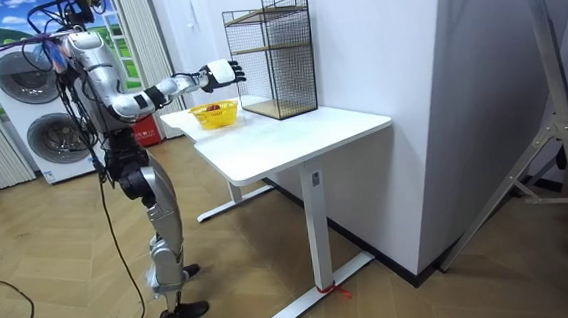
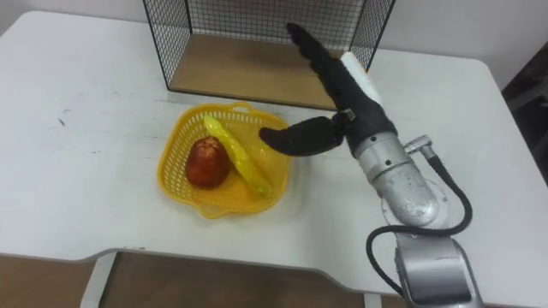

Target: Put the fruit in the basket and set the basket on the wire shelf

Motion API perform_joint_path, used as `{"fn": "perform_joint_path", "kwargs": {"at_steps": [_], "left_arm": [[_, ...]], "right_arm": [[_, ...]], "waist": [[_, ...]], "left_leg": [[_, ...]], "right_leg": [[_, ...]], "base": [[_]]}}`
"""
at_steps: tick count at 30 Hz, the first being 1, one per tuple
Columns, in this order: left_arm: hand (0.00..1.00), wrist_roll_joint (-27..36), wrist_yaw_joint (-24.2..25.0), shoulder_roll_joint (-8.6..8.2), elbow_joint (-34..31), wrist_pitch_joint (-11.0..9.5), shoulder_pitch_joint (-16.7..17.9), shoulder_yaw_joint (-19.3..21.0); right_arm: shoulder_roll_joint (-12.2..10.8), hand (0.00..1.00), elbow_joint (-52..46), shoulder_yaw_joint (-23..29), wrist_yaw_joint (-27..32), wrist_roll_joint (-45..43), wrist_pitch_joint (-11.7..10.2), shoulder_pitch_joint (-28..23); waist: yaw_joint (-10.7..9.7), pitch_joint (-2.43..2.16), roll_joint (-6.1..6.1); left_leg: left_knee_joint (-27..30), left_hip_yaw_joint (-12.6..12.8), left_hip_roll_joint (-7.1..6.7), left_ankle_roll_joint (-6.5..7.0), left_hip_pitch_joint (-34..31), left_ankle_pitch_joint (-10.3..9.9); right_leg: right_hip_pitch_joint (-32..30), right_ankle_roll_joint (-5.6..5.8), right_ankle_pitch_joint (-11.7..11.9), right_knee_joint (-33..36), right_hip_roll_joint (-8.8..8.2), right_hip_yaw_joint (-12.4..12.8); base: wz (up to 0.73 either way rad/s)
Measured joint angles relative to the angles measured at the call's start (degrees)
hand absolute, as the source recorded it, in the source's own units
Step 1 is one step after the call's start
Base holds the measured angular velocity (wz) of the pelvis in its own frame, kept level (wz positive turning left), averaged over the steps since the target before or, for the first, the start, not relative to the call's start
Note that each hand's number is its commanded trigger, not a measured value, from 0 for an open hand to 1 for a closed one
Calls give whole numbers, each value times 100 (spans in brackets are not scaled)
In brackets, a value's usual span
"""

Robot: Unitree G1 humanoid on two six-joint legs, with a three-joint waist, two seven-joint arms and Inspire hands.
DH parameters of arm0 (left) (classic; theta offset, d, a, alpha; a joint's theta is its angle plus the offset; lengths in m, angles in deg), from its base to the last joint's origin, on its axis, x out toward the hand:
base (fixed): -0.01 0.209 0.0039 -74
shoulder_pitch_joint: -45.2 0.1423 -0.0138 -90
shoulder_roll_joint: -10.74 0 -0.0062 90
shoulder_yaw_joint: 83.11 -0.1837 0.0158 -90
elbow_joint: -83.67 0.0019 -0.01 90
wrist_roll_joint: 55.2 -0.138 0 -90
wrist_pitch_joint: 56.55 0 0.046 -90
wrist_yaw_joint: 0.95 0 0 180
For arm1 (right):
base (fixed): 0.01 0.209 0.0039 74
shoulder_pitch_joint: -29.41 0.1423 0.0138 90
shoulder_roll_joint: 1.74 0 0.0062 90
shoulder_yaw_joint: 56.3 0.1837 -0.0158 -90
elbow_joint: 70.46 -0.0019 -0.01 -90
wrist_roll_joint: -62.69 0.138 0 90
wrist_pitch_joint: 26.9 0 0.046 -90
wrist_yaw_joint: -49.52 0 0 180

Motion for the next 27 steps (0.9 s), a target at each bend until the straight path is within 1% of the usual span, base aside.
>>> {"fn": "perform_joint_path", "kwargs": {"at_steps": [1, 2, 4, 5, 7, 8, 9, 10, 11, 12, 13, 14, 16, 17, 19, 20, 21, 23, 24, 25, 26, 27], "left_arm": [[0, 247, -201, -21, -20, -57, 27, 177], [0, 353, -299, -23, -38, -74, 39, 259], [0, 702, -678, -24, -109, -144, 77, 629], [0, 790, -833, -23, -279, -153, 82, 822], [0, 917, -1114, -14, -663, -183, 99, 1048], [0, 925, -1213, -1, -764, -211, 109, 1091], [0, 1018, -1448, -2, -1026, -248, 115, 1197], [0, 1152, -1710, 10, -1319, -318, 129, 1234], [0, 1166, -1818, 22, -1419, -361, 159, 1233], [0, 1258, -2030, 52, -1617, -447, 142, 1231], [0, 1354, -2225, 83, -1800, -492, 148, 1237], [0, 1380, -2314, 84, -1932, -494, 152, 1253], [0, 1376, -2619, 82, -2497, -542, 168, 1336], [0, 1368, -2692, 81, -2600, -567, 182, 1377], [0, 1359, -3027, 69, -2997, -607, 168, 1580], [0, 1340, -3215, 68, -3250, -633, 193, 1684], [0, 1292, -3313, 67, -3365, -656, 205, 1712], [0, 1049, -3633, 65, -3886, -714, 238, 1834], [0, 992, -3706, 63, -4042, -735, 256, 1874], [0, 870, -3849, 57, -4352, -778, 314, 1941], [0, 797, -3923, 47, -4563, -782, 344, 1981], [0, 670, -4054, 46, -4935, -787, 365, 2093]], "right_arm": [[0, 0, 0, 165, 197, 18, -30, -79], [1, 0, 0, 226, 303, 19, -36, -116], [15, 0, -1, 437, 631, -46, -91, -310], [32, 0, -1, 537, 752, -52, -127, -433], [60, 0, -2, 712, 898, -2, -127, -585], [65, 0, -2, 759, 952, 22, -127, -614], [69, 0, -2, 859, 1058, 114, -128, -623], [80, 0, -2, 905, 1209, 138, -128, -623], [82, 0, -2, 911, 1259, 139, -128, -623], [83, 0, -2, 915, 1357, 153, -130, -633], [85, 0, -2, 920, 1458, 144, -135, -666], [85, 0, -2, 933, 1491, 129, -138, -693], [80, 0, -2, 1056, 1615, 114, -187, -866], [79, 0, -2, 1072, 1657, 114, -188, -900], [78, 0, -2, 1141, 1730, 148, -289, -1082], [75, 0, -1, 1178, 1788, 158, -329, -1146], [74, 0, -2, 1208, 1825, 158, -355, -1178], [75, 0, 4, 1336, 1931, 135, -386, -1284], [75, 0, 9, 1352, 1948, 135, -390, -1342], [74, 0, 14, 1373, 1967, 125, -390, -1475], [74, 0, 14, 1388, 1971, 124, -390, -1538], [74, 0, 15, 1394, 1988, 108, -389, -1621]], "waist": [[-2, -8, 69], [-3, -25, 101], [-17, -91, 196], [-21, -110, 216], [-38, -108, 216], [-28, -111, 211], [-81, -105, 197], [-134, -90, 175], [-136, -85, 166], [-159, -85, 153], [-159, -86, 151], [-158, -83, 162], [-121, -92, 147], [-97, -95, 156], [17, -118, 217], [15, -128, 247], [24, -135, 259], [30, -142, 342], [32, -153, 357], [45, -165, 374], [54, -166, 378], [83, -160, 377]], "left_leg": [[-20, 3, -1, 4, 10, -2], [-31, 4, -1, 4, 15, -2], [-47, -11, -4, 1, 37, 5], [-50, -16, -3, -3, 62, 8], [-83, -46, -20, -5, 107, 26], [-108, -57, -34, -2, 119, 40], [-131, -81, -60, 6, 120, 69], [-142, -87, -74, 11, 115, 86], [-145, -87, -78, 13, 116, 89], [-144, -81, -84, 15, 119, 89], [-142, -80, -90, 18, 116, 87], [-139, -79, -92, 20, 114, 86], [-153, -76, -94, 28, 109, 81], [-158, -71, -94, 32, 116, 78], [-217, -23, -92, 35, 202, 78], [-221, -32, -91, 35, 204, 78], [-225, -33, -89, 35, 205, 78], [-306, -40, -92, 34, 225, 78], [-315, -42, -92, 34, 236, 78], [-330, -45, -93, 33, 262, 79], [-326, -44, -93, 33, 268, 79], [-326, -40, -92, 33, 263, 79]], "right_leg": [[19, 1, 0, -1, -4, -3], [26, 1, 0, 0, -6, -4], [41, 1, -1, 0, -2, -1], [61, 1, -2, 0, -1, -8], [106, 2, -6, -15, -8, -23], [115, 3, -15, -24, -16, -19], [111, 6, -21, -28, -38, -13], [103, 12, -25, -30, -48, -8], [103, 13, -26, -30, -50, -3], [100, 16, -27, -30, -55, 7], [91, 21, -24, -30, -59, 2], [72, 24, -23, -29, -60, 0], [16, 35, -14, -33, -63, 14], [19, 36, -14, -33, -64, 20], [26, 39, -10, -15, -52, 154], [21, 39, -10, -4, -48, 158], [16, 39, -10, 0, -47, 157], [14, 39, -10, -12, -51, 144], [17, 38, -10, -11, -51, 140], [24, 39, -12, -11, -52, 138], [23, 40, -13, -13, -52, 133], [20, 40, -14, -18, -51, 120]], "base": [[0], [0], [0], [0], [4], [9], [8], [7], [0], [-4], [-4], [0], [-4], [-13], [-25], [-15], [0], [0], [0], [0], [-3], [-4]]}}
